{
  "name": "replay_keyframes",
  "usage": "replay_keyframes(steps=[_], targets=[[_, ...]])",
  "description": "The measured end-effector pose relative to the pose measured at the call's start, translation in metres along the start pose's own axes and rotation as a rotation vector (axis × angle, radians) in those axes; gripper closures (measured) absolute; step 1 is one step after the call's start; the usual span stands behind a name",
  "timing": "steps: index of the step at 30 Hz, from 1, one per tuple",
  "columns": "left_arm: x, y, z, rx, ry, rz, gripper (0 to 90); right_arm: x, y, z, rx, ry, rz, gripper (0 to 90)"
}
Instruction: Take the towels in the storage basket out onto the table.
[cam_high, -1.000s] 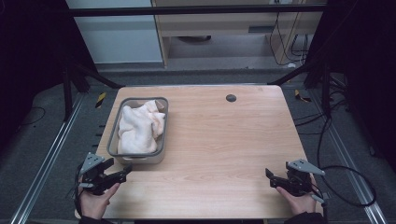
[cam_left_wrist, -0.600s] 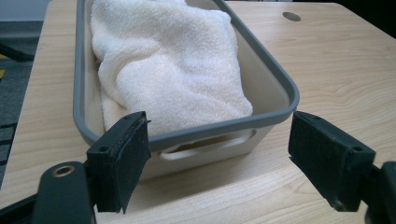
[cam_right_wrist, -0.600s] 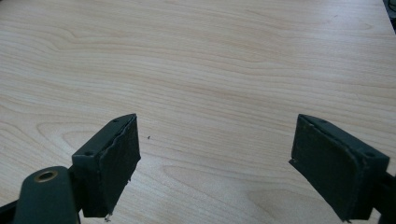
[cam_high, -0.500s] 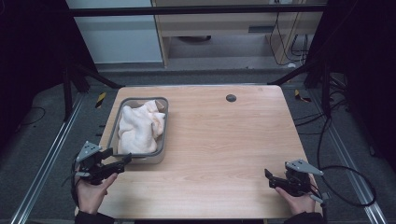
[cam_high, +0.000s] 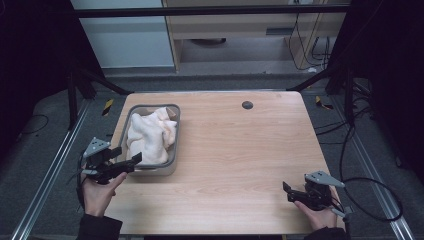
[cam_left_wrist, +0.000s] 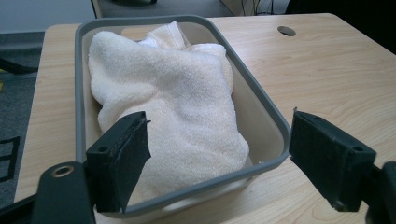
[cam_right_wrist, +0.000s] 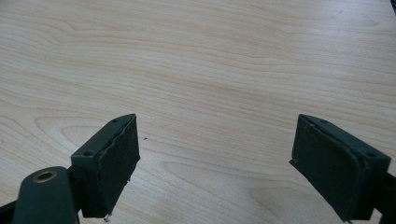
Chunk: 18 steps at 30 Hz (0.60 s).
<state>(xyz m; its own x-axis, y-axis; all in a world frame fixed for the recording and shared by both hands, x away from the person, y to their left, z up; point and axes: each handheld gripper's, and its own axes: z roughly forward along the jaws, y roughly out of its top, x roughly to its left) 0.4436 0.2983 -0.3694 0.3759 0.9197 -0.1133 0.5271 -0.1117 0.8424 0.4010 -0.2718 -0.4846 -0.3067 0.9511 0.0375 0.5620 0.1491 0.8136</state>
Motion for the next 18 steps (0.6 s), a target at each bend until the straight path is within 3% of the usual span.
replay_keyframes(steps=[5,18], targets=[[0.004,0.016,0.005,0.022,0.014,0.011,19.4,0.0,0.0,0.0,0.007,0.005,0.005,14.7],[0.005,0.031,0.028,0.089,0.024,0.029,19.1,0.0,0.0,0.002,0.012,0.007,-0.002,14.6]])
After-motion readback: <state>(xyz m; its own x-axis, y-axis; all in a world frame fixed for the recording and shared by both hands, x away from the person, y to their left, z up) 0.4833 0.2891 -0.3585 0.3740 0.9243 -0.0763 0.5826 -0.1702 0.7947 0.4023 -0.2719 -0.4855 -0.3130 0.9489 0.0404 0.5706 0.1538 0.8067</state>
